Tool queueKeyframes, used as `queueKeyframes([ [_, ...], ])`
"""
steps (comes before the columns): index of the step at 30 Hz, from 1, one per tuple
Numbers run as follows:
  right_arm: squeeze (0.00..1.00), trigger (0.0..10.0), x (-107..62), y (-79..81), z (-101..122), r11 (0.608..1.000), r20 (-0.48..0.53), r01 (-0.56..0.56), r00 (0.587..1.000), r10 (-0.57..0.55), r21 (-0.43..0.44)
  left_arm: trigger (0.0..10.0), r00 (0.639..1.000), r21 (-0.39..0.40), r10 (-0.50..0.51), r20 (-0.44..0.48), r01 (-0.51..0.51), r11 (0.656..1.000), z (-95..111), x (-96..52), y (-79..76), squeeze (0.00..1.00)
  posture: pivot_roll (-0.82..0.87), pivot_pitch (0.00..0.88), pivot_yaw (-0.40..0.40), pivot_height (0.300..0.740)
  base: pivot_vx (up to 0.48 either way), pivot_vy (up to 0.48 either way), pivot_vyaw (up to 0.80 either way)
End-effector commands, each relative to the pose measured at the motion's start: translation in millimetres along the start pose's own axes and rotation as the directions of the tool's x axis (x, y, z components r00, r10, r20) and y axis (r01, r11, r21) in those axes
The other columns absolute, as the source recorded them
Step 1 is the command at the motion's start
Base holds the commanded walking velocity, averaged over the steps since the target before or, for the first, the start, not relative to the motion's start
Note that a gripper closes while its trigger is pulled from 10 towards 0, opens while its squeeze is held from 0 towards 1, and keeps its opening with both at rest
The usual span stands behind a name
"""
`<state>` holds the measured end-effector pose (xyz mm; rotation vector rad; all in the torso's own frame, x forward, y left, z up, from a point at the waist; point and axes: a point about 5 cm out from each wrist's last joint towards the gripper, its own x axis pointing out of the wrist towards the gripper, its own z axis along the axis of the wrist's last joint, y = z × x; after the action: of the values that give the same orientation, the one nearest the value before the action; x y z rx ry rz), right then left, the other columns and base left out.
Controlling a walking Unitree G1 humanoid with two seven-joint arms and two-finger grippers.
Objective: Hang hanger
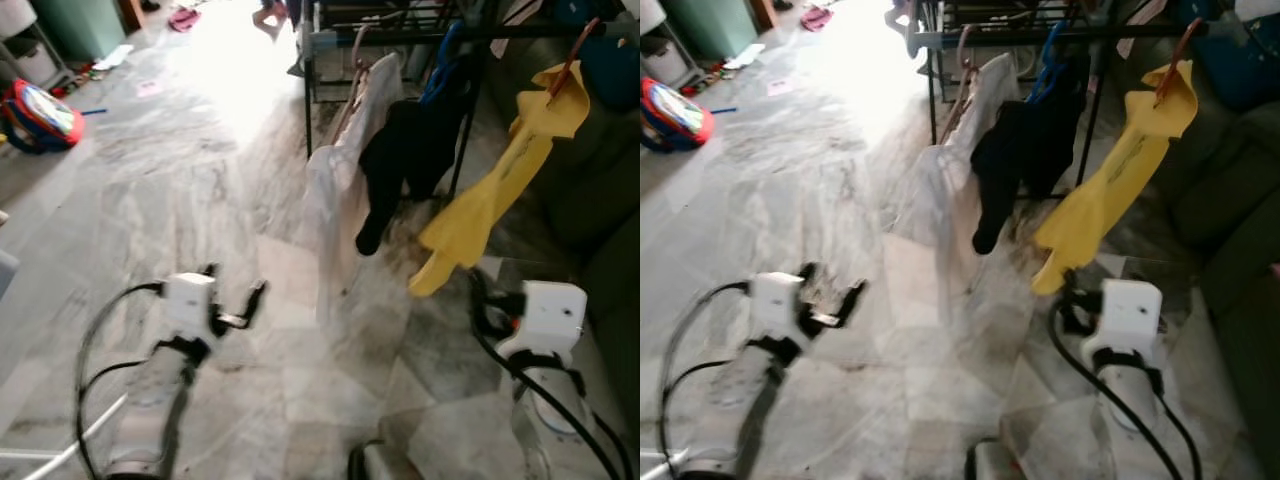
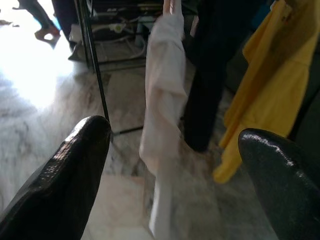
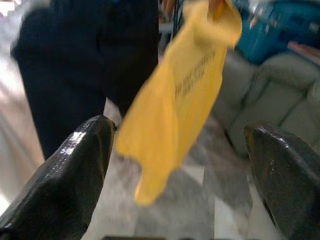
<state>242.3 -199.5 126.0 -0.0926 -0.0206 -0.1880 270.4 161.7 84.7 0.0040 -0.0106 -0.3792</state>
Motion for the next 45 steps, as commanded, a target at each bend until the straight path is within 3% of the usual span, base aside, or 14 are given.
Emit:
queueKeyframes([
  [1,0.0,10.0,-2.0,6.1,-1.7,1.0,-0.007,-0.021,1.0,0.021,0.007,10.0,0.999,0.007,0.023,-0.024,-0.023,1.0,-4.2,-7.7,8.1,0.0,-0.09,0.206,0.029,0.74,0.349,0.0,0.0],
  [24,0.0,10.0,1.8,9.3,1.7,1.0,0.009,-0.011,1.0,0.011,0.013,10.0,1.0,0.004,-0.001,-0.015,0.001,1.0,-2.6,-1.6,0.4,0.0,-0.1,0.207,0.036,0.74,0.351,0.0,-0.11],
  [45,0.0,10.0,5.1,18.3,7.7,0.999,0.039,-0.037,0.999,0.037,0.006,10.0,0.999,-0.016,0.037,0.013,-0.037,0.999,-0.3,0.8,-1.1,0.0,-0.1,0.207,0.027,0.74,0.321,0.0,0.0],
])
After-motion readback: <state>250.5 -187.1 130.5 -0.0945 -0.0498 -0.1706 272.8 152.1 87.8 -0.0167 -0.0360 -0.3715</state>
